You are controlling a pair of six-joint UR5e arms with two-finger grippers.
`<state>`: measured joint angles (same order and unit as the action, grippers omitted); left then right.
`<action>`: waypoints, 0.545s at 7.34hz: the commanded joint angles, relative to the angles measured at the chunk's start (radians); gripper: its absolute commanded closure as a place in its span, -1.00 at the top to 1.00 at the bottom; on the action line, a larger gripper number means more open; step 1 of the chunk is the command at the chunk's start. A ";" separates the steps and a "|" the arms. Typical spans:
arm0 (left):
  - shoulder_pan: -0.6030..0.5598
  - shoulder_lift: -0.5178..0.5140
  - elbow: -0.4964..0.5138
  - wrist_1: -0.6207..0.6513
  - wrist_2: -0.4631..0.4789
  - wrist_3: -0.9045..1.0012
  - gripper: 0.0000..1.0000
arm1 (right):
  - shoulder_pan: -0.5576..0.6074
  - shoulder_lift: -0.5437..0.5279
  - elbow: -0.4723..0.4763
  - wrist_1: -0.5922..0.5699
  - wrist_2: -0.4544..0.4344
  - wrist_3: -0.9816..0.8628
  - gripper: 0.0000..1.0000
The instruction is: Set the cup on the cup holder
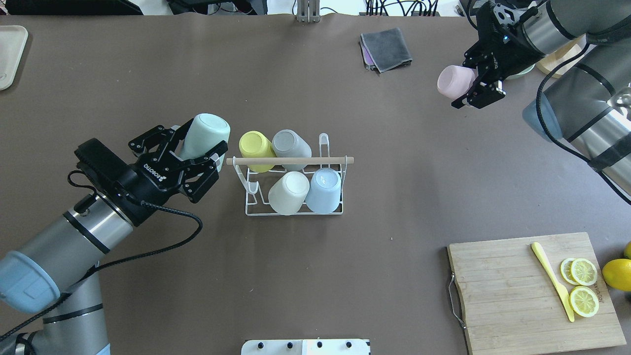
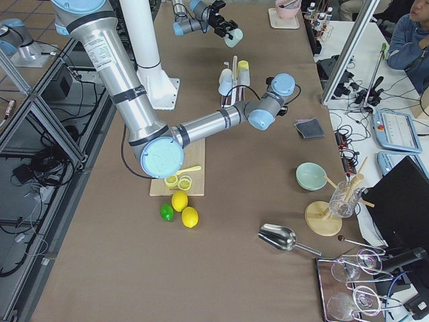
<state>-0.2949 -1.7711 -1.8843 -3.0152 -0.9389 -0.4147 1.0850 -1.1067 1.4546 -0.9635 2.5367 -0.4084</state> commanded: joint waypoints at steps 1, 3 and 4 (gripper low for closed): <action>0.106 -0.034 0.004 -0.031 0.132 0.146 -1.00 | -0.004 0.007 -0.016 0.054 0.023 0.042 -1.00; 0.119 -0.092 0.077 -0.036 0.153 0.189 -1.00 | -0.004 0.010 -0.034 0.200 0.031 0.069 -1.00; 0.119 -0.100 0.089 -0.048 0.166 0.189 -1.00 | -0.004 -0.001 -0.042 0.298 0.031 0.113 -1.00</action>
<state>-0.1803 -1.8475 -1.8217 -3.0522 -0.7910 -0.2399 1.0815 -1.1003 1.4243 -0.7746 2.5660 -0.3373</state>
